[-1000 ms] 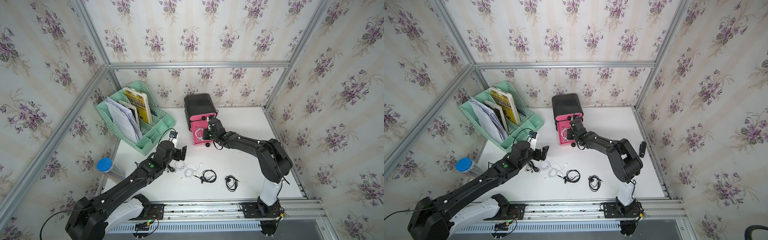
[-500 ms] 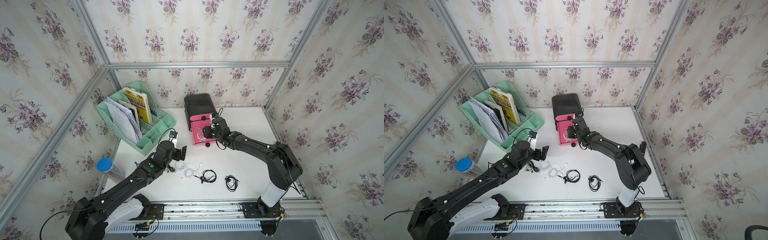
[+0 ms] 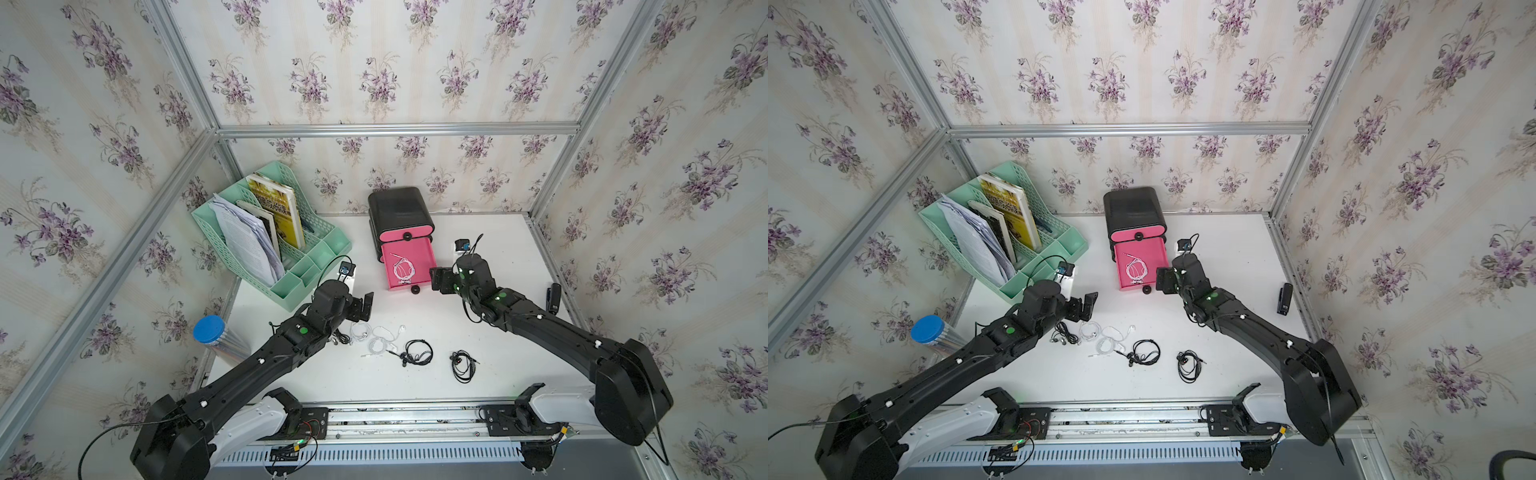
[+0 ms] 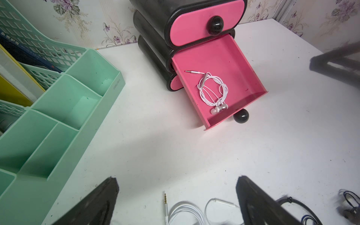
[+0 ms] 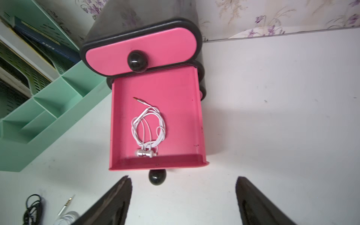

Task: Place the wired earphones into the drawer by color
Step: Place the wired earphones in the drawer, then pick up the wired earphones from the center of the board.

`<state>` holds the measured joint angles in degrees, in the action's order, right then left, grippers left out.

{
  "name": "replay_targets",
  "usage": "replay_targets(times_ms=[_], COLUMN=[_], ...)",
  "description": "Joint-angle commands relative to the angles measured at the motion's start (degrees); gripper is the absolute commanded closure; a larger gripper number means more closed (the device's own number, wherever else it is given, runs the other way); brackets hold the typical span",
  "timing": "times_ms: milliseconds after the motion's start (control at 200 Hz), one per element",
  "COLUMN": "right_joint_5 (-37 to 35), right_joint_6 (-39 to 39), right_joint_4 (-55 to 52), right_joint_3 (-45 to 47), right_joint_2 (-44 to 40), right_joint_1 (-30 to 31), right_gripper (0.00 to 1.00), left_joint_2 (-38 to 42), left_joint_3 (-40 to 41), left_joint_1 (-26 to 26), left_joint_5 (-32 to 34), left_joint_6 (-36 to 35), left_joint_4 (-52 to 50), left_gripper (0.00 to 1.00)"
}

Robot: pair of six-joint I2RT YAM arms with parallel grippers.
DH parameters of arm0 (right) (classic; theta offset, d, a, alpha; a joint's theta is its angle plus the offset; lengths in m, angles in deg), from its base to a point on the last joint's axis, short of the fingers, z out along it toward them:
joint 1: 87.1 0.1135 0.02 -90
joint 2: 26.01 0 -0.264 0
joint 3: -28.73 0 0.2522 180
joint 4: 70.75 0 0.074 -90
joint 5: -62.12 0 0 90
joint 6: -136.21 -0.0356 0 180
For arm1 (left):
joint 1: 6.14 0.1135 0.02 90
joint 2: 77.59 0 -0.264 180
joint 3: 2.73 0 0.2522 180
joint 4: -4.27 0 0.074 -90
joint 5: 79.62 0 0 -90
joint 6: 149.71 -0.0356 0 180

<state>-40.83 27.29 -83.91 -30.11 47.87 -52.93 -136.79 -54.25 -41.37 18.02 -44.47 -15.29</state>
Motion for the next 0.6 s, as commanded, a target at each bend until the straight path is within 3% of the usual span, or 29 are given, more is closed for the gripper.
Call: replay_targets(times_ms=[0, 30, 290, 595], right_joint_5=[-5.5, -5.96, -8.97, -10.44], right_joint_6=[2.99, 3.09, 2.67, 1.69], right_joint_4=[3.43, 4.36, 11.92, 10.76], right_joint_3=[3.45, 4.46, 12.96, 14.12], right_joint_2=[-3.25, -4.15, -7.82, -10.43], right_joint_1=[-0.03, -0.03, 0.01, -0.01], right_gripper=[0.04, 0.0, 0.02, 0.03], left_joint_2=[-0.73, -0.82, -2.75, -12.28], left_joint_3=[-1.24, -1.43, -5.48, -12.28], left_joint_1=[0.07, -0.01, -2.16, -4.41], left_joint_5=[-2.35, -3.06, -7.6, -8.96], left_joint_6=[4.5, 5.93, 11.68, 10.97], left_joint_4=[-5.21, -6.54, -18.57, -29.29], left_gripper=[0.01, 0.01, 0.01, 0.01])
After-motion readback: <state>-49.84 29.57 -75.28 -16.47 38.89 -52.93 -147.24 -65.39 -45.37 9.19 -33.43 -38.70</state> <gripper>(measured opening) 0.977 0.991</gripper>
